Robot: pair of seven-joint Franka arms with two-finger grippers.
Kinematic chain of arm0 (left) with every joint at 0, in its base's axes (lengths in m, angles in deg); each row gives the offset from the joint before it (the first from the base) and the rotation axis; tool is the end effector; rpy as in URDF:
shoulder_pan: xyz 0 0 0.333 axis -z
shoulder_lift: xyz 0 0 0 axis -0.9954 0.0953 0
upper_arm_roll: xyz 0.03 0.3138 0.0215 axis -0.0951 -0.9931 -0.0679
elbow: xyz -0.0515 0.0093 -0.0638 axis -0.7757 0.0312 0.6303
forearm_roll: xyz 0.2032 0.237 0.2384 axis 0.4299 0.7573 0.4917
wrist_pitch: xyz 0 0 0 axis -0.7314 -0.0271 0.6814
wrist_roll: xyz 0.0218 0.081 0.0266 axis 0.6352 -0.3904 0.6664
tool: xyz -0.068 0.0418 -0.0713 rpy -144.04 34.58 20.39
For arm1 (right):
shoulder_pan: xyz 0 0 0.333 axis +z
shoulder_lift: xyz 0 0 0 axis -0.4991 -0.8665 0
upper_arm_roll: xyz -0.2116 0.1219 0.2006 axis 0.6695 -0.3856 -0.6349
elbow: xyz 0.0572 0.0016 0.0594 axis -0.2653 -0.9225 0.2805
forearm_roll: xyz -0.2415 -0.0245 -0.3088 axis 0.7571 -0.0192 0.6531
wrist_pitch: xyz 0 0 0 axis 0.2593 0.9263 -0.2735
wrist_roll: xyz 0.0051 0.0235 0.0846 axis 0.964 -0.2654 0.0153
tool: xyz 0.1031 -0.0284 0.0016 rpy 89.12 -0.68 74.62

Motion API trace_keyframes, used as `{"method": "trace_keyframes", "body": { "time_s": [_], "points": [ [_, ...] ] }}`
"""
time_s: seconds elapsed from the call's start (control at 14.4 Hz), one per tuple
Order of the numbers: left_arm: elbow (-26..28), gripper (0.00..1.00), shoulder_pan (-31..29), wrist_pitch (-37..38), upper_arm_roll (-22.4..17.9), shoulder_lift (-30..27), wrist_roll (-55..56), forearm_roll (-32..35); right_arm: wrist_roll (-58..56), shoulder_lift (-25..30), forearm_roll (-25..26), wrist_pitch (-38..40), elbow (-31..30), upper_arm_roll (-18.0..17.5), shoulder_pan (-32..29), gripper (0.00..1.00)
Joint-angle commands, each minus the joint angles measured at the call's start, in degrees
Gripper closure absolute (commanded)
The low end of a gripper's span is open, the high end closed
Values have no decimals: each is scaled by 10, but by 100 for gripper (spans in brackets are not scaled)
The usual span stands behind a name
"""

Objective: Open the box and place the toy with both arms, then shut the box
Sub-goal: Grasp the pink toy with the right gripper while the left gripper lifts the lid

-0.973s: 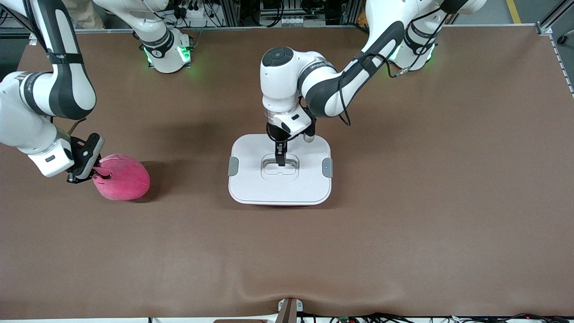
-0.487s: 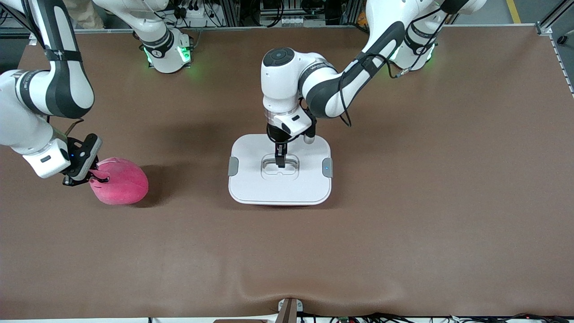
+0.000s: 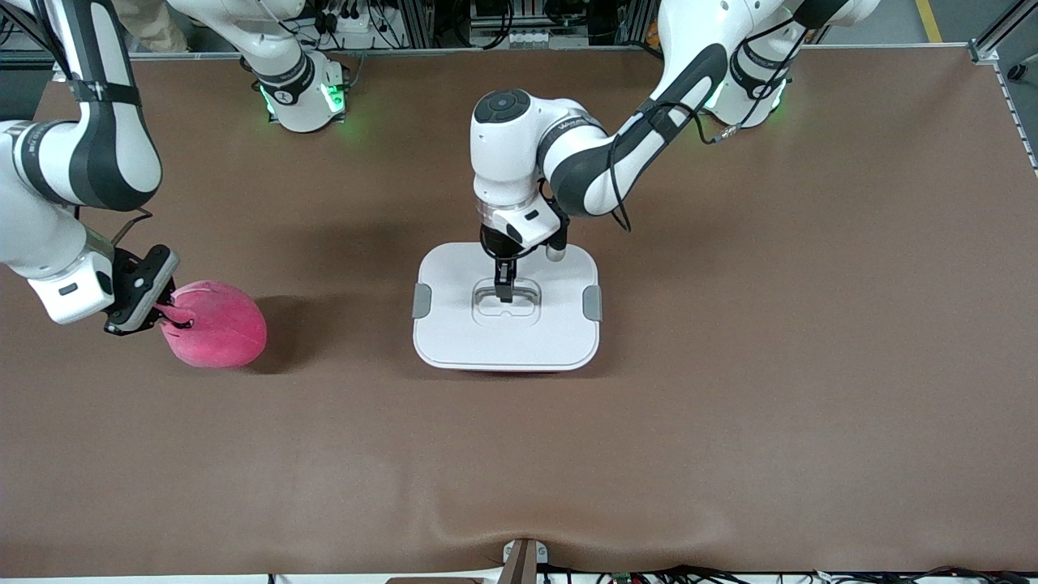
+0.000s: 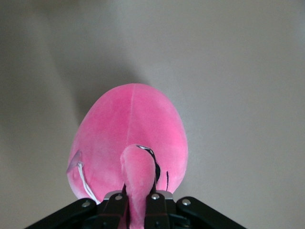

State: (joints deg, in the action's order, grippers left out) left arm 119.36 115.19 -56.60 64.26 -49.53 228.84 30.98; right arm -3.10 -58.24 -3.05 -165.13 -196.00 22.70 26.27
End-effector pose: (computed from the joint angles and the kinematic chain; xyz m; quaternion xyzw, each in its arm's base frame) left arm 0.4716 -0.5553 0.3448 0.7252 0.6674 0.1072 0.1311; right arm 0.5918 -0.0505 0.4182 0.8176 0.5745 0.0369 0.0096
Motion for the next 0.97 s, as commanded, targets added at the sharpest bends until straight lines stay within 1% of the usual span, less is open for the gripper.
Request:
{"method": "trace_keyframes", "body": {
  "time_s": [0.0,0.21,0.28,0.35,0.56,0.76,0.9],
  "points": [
    [-25,46,12,-3,-6,14,23,19,56,10,-9,37,23,4,15,100],
    [-25,50,12,-3,-6,13,24,19,117,13,-9,45,25,4,15,100],
    [-25,58,12,-3,-6,13,24,19,134,16,-9,57,25,4,15,100],
    [-25,63,12,-3,-6,13,29,19,151,17,-9,66,25,4,15,100],
    [-25,65,12,-3,-6,14,39,19,182,22,-9,73,25,3,22,100],
    [-24,72,12,-4,-7,15,52,19,225,26,-9,89,24,3,31,100],
    [-24,75,11,-4,-7,16,59,19,257,33,-9,95,21,3,43,100]
  ]
}}
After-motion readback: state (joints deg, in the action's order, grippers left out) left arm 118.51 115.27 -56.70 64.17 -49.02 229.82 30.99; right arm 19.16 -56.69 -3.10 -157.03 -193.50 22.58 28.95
